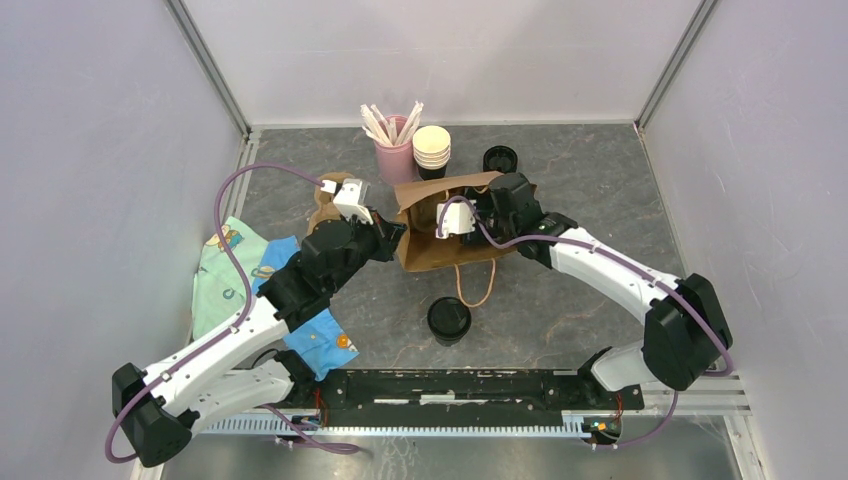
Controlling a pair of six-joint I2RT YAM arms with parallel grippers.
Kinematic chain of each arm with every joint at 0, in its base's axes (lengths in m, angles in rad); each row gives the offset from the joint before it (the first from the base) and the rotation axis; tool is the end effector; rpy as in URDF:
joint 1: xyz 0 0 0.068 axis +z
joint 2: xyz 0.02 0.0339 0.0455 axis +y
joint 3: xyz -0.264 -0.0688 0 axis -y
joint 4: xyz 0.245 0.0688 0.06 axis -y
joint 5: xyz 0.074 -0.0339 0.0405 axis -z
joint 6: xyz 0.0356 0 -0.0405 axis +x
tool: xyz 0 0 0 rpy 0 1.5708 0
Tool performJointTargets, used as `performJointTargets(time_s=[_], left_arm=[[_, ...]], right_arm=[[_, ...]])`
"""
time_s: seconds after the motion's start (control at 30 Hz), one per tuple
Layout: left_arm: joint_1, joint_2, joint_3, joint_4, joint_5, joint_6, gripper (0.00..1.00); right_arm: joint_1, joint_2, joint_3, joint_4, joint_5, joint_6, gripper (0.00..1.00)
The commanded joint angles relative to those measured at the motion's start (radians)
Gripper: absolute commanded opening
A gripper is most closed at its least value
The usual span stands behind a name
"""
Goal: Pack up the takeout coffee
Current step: Place the coffee cup on the cup tray.
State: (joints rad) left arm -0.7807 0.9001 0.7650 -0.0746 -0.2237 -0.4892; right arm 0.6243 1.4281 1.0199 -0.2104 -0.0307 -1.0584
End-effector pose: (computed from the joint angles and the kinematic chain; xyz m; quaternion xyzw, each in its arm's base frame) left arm 0.1569 -0.1444 0.3241 0.0427 0.7744 -0.3010 0.5549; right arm 0.2593 0.1882 0.2691 -0.6672 0.5870 -0.0854 0.4504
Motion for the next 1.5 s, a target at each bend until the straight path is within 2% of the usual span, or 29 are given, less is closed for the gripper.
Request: performJointTargets(time_s=[0.0,0.47,0.9,1.47], left_arm=[[0.001,-0.020,0.036,0.000,0.039,-0.015,0.02],[0.001,-0.020,0.033,-0.001,0.056,-0.017,0.02],[0.001,-0.013,0.039,-0.005,0.062,-0.032,0.02],[0.002,0.032,0.184,-0.168,0.051,-0.123,0.02]], right_arm=[[-0.014,0.011,-0.007,0.096,-0.031,0.026,0.00],[-0.023,0.045,-0.017,0.182,-0.125,0.060,0.00],[-0.033,0.103,-0.053,0.304,-0.105,0.065,0.00],[-0.032,0.109,0.017,0.213,-0.167,0.186,0.00]])
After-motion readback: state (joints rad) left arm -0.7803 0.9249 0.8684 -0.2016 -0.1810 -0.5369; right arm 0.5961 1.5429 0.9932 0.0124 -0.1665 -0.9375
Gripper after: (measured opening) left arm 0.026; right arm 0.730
